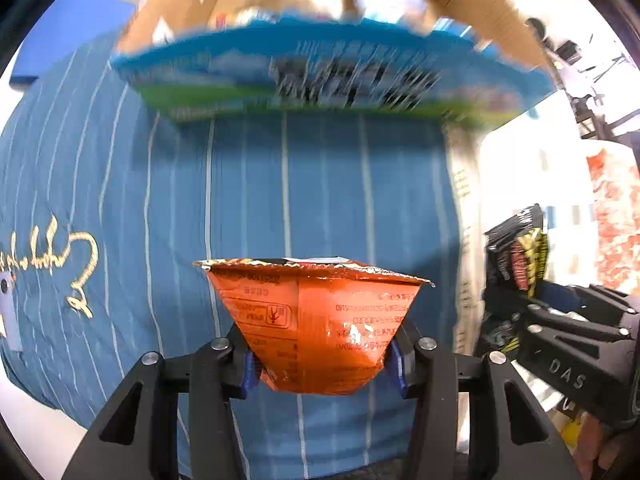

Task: Organize soft objects
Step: 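Carry both packs into the box and open both grippers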

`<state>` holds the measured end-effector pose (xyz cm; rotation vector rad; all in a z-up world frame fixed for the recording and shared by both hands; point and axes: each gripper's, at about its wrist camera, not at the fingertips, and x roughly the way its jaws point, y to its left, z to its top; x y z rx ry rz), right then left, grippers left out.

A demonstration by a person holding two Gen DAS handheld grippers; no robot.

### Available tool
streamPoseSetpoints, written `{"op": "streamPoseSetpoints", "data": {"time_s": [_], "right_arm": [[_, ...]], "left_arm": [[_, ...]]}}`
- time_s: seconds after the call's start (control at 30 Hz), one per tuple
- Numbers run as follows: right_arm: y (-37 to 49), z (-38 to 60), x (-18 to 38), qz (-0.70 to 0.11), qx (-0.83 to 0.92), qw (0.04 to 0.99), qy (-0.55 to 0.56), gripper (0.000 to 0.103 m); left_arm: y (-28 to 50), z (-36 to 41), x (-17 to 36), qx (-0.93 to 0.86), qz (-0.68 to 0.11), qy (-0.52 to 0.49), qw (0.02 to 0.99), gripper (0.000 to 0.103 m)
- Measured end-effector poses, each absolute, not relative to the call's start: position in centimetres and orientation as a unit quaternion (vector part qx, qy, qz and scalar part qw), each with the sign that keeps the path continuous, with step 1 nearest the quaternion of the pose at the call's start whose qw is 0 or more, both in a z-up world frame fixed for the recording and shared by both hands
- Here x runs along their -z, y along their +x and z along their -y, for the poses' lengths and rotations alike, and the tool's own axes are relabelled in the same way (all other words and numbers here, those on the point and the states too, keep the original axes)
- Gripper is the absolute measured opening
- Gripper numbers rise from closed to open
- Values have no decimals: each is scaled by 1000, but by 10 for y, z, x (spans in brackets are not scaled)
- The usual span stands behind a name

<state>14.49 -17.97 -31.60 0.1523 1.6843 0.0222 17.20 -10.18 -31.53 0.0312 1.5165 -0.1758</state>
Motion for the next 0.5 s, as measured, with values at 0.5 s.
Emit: {"op": "streamPoseSetpoints", "data": {"time_s": [0.5], "right_arm": [[236,239,135,-653,-58,746,117,46]], "left_arm": [[267,70,190,129,-610,-42,781,46]]}}
